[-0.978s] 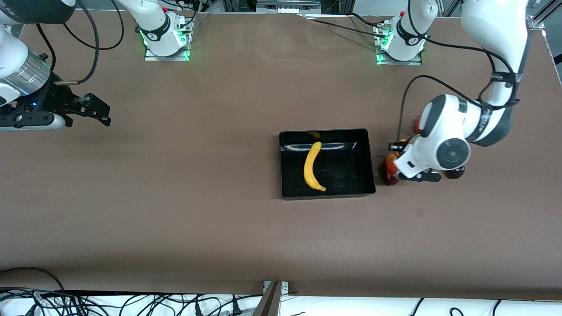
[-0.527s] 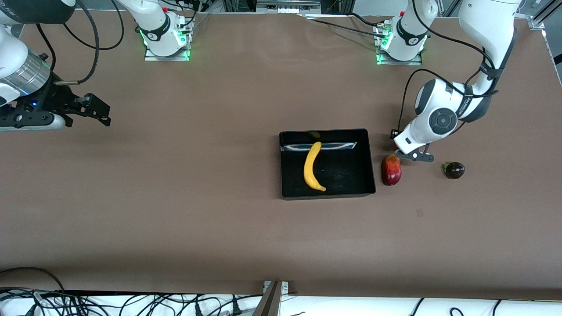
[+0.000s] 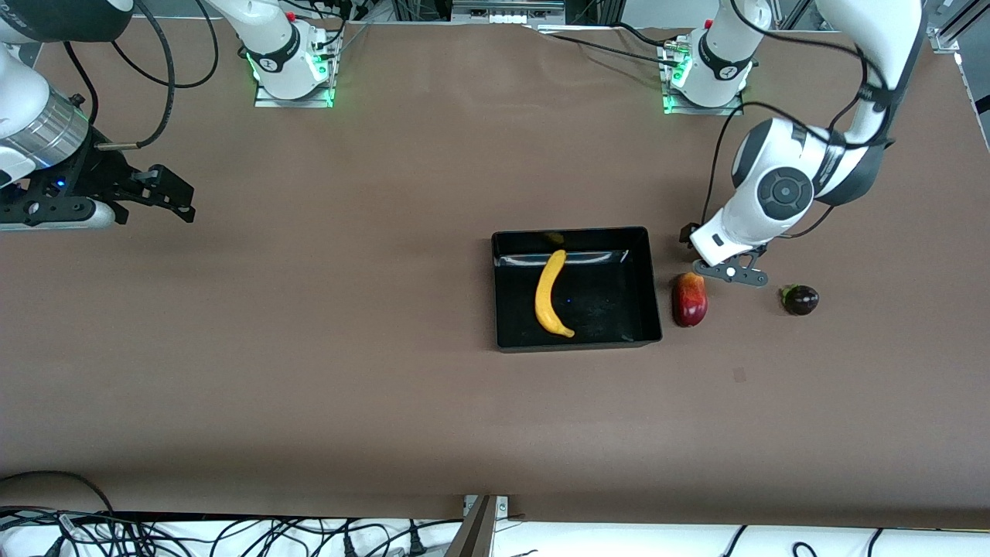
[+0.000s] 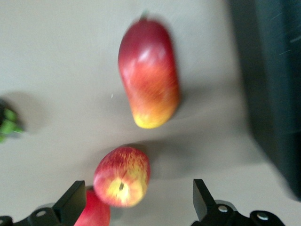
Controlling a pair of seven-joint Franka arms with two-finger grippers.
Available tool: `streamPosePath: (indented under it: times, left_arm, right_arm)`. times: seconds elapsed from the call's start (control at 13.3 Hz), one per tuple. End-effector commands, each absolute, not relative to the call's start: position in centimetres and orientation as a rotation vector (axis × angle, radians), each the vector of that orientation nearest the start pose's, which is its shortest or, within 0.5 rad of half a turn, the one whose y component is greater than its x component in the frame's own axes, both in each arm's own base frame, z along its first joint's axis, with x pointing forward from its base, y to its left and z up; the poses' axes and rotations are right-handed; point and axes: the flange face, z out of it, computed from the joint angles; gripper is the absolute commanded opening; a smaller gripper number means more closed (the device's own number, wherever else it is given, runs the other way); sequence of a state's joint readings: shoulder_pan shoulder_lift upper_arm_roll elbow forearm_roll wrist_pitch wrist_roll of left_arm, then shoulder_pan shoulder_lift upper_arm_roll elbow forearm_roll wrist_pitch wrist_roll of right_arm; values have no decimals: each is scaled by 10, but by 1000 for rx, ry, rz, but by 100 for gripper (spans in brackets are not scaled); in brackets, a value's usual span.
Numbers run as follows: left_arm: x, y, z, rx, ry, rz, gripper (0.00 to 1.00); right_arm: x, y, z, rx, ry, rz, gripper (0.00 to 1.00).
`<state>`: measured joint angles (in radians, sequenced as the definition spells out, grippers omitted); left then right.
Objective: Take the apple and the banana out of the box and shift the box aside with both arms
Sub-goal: 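Reach the left gripper back into the tray and grasp the banana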
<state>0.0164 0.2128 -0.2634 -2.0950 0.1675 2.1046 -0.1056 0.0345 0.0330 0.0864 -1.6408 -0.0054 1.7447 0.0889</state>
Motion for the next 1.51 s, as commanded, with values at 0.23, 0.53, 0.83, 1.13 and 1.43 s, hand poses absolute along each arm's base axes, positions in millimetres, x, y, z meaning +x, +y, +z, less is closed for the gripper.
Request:
streamPosePath:
  times: [0.23, 0.53, 0.83, 1.13, 1.43]
  left_arm:
    - [620, -245, 328, -3192, 194, 306, 100]
    - [617, -354, 283, -3272, 29, 138, 100]
    - [607, -387, 232, -3321, 17, 57, 100]
    - [598, -399, 207, -3330, 20, 61, 100]
    - [592, -399, 190, -3280, -5, 60, 100]
  right_arm:
    - [575, 68, 592, -3148, -62, -113, 100]
    - [574, 69, 592, -3148, -62, -111, 100]
    - [574, 69, 592, -3148, -62, -113, 100]
    - [575, 69, 592, -3147, -64, -121, 100]
    - [576, 72, 594, -3144, -73, -132, 100]
